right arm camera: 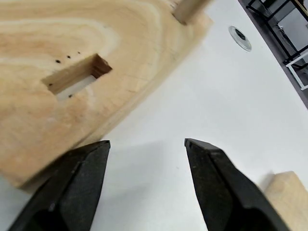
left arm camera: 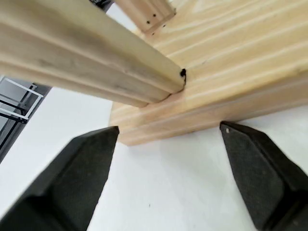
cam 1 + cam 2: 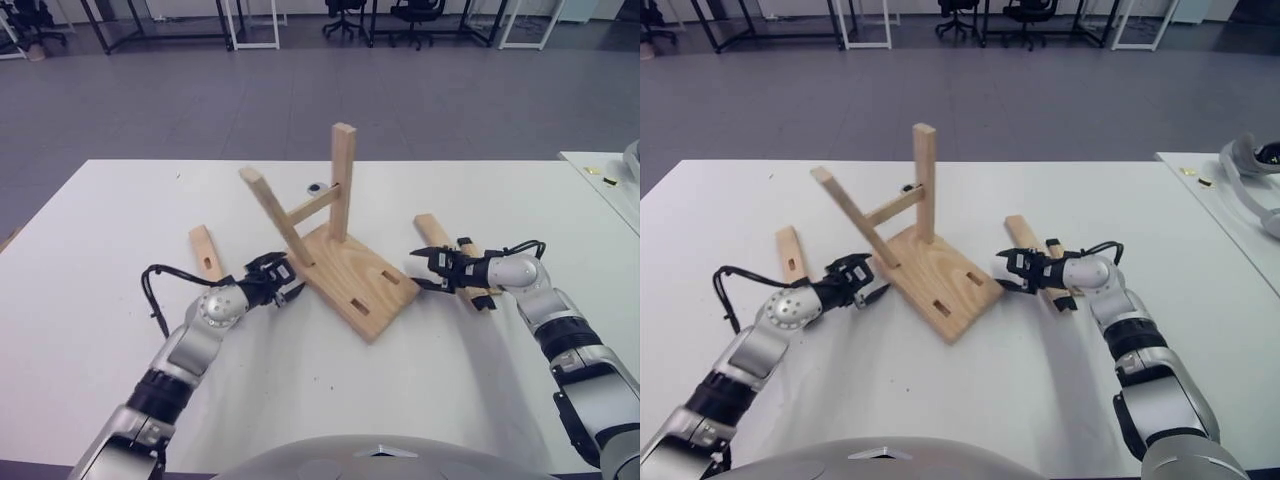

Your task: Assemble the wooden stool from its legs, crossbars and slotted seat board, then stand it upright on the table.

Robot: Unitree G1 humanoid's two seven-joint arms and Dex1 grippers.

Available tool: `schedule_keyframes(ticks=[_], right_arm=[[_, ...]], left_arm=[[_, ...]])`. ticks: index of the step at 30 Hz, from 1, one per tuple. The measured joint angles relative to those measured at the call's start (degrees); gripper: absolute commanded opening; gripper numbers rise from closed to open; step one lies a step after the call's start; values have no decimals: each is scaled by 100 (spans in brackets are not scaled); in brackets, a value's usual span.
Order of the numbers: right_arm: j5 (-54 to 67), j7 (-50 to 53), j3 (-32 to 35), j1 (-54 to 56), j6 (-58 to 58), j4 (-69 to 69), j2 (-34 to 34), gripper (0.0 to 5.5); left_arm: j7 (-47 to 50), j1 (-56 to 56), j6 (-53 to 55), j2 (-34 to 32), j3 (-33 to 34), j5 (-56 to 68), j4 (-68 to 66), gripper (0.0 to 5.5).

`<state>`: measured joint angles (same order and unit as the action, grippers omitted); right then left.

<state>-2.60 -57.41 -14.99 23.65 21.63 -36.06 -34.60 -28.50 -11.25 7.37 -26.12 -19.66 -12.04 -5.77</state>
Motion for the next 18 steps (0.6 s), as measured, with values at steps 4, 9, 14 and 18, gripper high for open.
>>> schedule_keyframes(ticks=[4, 9, 14, 18], right_arm=[[57, -53, 11, -656, -378, 1181, -28, 292], [126, 1660, 1066, -830, -1332, 2075, 197, 292], [1090, 2690, 2828, -1504, -3147, 2316, 114, 292], [1774, 2544, 3096, -1697, -4036, 1898, 388, 292]], left_arm=[[433, -674, -571, 560, 7, -9, -1245, 389], [468, -217, -400, 153, 95, -447, -188, 389], [542, 174, 670, -86, 1093, -343, 1662, 389], [657, 162, 1234, 648, 1150, 110, 2209, 389]])
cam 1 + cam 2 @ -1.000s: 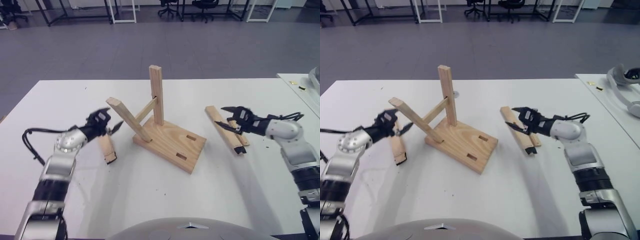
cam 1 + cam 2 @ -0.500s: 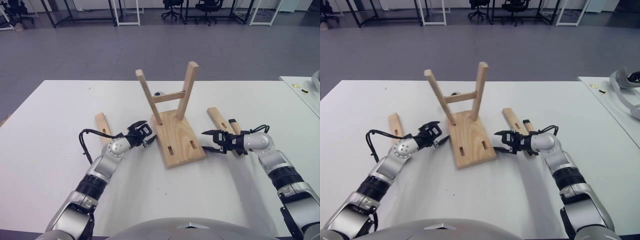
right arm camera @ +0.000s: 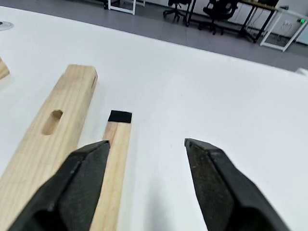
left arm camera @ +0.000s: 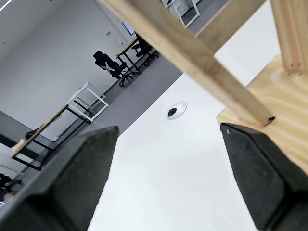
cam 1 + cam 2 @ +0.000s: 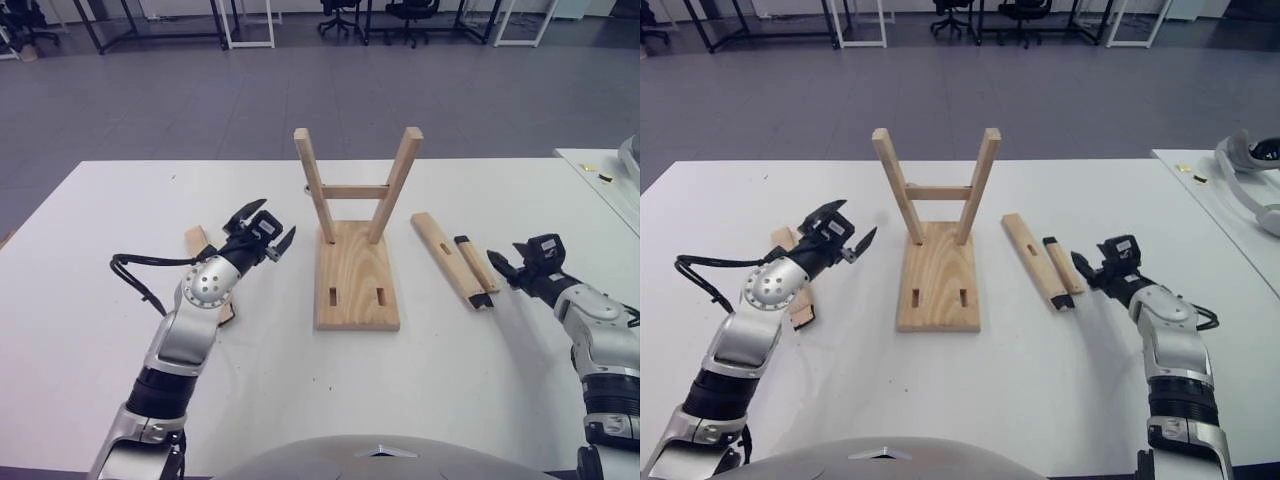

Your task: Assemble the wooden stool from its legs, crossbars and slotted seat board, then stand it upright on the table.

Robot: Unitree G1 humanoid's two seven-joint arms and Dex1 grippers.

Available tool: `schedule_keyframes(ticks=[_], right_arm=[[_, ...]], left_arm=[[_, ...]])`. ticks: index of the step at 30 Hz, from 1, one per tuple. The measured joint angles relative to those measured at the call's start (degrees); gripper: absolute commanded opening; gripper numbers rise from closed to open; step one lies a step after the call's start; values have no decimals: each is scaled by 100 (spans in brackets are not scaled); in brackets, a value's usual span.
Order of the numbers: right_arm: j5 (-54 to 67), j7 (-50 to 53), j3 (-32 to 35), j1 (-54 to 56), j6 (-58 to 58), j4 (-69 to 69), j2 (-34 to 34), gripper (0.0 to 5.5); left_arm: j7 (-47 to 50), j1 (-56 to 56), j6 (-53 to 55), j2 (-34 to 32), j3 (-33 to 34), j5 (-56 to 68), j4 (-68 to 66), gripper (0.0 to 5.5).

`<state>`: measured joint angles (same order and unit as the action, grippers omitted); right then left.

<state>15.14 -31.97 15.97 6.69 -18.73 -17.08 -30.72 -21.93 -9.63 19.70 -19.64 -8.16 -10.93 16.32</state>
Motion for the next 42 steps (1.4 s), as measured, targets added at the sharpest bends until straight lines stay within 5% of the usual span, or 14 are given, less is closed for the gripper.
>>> schedule_keyframes(ticks=[14, 42], right_arm=[[-135, 16, -520, 57, 82, -164, 106, 292], [-193, 327, -373, 194, 350, -224, 377, 292]], left_arm=[[106, 23, 494, 454, -199, 136, 217, 389], [252, 76, 504, 603, -396, 140, 197, 389]])
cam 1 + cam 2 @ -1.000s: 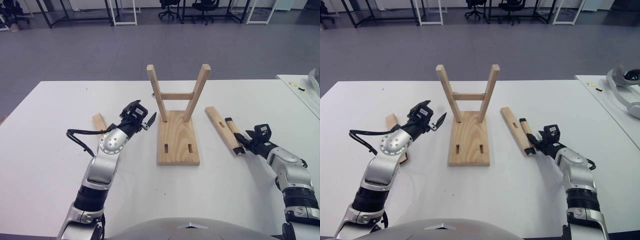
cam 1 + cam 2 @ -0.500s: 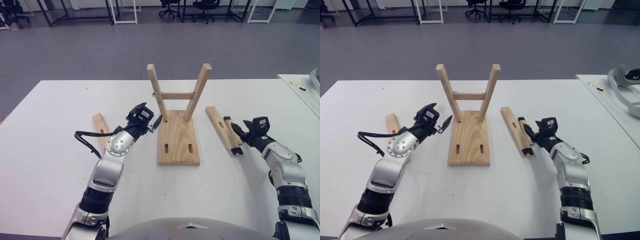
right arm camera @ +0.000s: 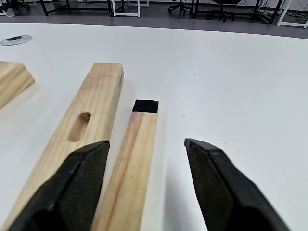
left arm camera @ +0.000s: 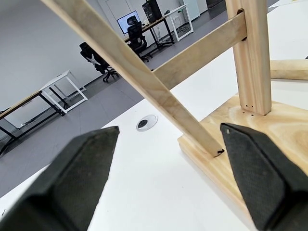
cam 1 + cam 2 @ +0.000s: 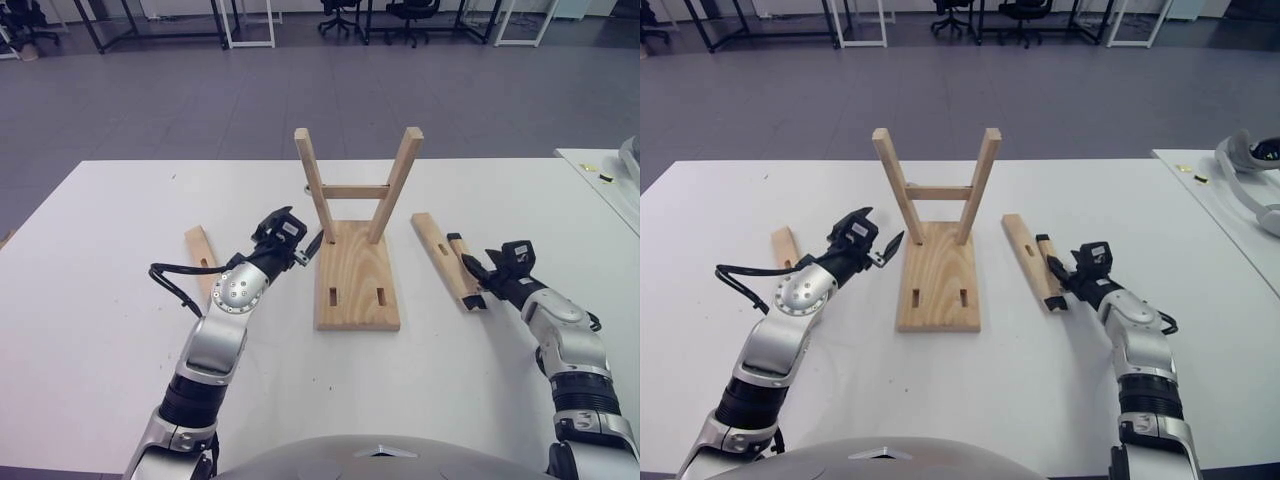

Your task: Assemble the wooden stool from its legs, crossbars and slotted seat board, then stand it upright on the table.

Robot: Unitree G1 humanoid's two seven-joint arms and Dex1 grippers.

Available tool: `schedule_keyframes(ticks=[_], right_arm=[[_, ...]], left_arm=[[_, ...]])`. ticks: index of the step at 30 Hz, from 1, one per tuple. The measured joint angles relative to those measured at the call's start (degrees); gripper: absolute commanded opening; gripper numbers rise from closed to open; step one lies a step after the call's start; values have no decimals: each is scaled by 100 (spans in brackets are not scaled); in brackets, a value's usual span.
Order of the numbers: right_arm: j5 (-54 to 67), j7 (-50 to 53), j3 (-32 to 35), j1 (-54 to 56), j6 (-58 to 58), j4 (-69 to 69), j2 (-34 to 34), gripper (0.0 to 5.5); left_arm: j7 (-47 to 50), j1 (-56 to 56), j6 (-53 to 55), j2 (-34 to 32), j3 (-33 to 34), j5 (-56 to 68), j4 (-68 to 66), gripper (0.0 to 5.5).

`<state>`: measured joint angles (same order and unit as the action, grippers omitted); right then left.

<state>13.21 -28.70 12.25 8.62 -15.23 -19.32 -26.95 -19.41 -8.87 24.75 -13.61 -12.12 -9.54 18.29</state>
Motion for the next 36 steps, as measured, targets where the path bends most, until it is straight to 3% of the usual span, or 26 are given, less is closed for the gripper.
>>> schedule_keyframes(ticks=[12, 25, 34, 36], right_arm=[[0, -185, -248, 15, -88, 52, -34, 292], [-197, 564, -330, -275, -592, 685, 267, 292], [82, 387, -143, -285, -879, 657, 234, 132], [-105, 413, -298, -286, -773, 660, 130, 132]], left_arm=[[1, 0, 0, 14, -1, 3, -19, 389], [2, 24, 3, 74, -12, 6, -18, 389], [4, 8, 171, 356, 232, 450, -11, 389], [8, -60, 257, 418, 379, 594, -4, 389]])
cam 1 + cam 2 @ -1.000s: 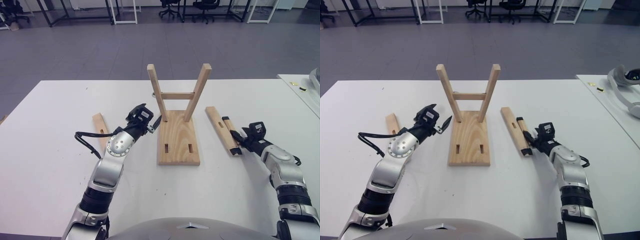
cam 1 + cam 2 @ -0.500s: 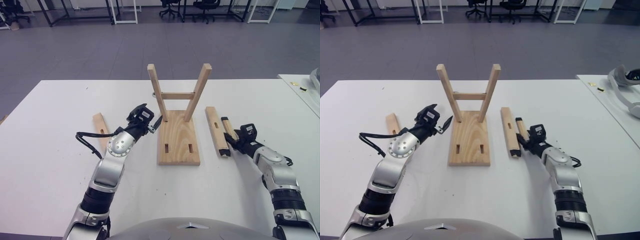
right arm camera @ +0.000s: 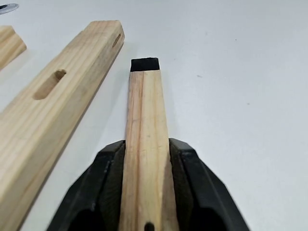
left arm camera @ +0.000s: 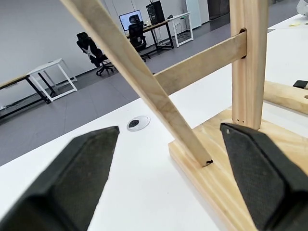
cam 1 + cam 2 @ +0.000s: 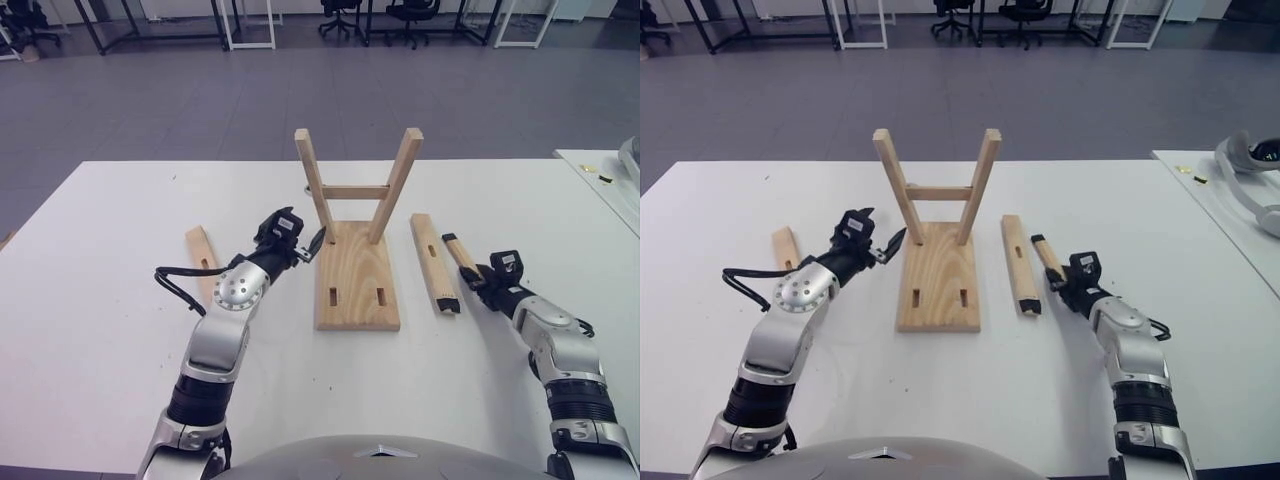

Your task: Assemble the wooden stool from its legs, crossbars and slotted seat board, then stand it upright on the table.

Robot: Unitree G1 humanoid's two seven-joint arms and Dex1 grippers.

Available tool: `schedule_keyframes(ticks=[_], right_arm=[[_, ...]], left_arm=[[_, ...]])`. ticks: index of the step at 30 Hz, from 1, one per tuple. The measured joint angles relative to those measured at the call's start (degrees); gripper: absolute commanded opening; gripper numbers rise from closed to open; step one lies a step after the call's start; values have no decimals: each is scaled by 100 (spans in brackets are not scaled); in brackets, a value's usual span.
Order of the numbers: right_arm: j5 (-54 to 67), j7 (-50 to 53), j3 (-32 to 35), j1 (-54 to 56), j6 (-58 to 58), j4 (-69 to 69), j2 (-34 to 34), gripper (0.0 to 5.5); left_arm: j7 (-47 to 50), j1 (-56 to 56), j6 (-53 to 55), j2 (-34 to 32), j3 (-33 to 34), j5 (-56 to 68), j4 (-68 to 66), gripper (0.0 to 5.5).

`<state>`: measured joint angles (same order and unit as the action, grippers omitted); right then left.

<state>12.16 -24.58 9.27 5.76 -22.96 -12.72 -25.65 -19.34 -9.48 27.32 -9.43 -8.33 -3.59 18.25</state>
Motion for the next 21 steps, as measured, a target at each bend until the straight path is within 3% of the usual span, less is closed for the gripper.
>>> schedule_keyframes(ticks=[5, 7, 11, 15, 21], right_arm=[[-312, 543, 126, 130, 339, 47, -15, 132], [-524, 653, 167, 647, 790, 736, -190, 132], [-531, 365, -498, 2102, 1328, 2738, -199, 132], [-84, -169, -1003, 2732, 1226, 3635, -64, 132], [105, -561, -1240, 2704, 1056, 3815, -79, 132]], left_arm=[[0, -490, 368, 511, 532, 1033, 394, 389], [98, -1301, 753, 907, 1220, 2245, 510, 389], [264, -3018, 1480, 1378, 2365, 4744, 13, 389], [641, -3588, 1984, 1342, 2946, 6342, -545, 389], [1022, -3755, 1974, 1130, 3036, 7271, -444, 289]])
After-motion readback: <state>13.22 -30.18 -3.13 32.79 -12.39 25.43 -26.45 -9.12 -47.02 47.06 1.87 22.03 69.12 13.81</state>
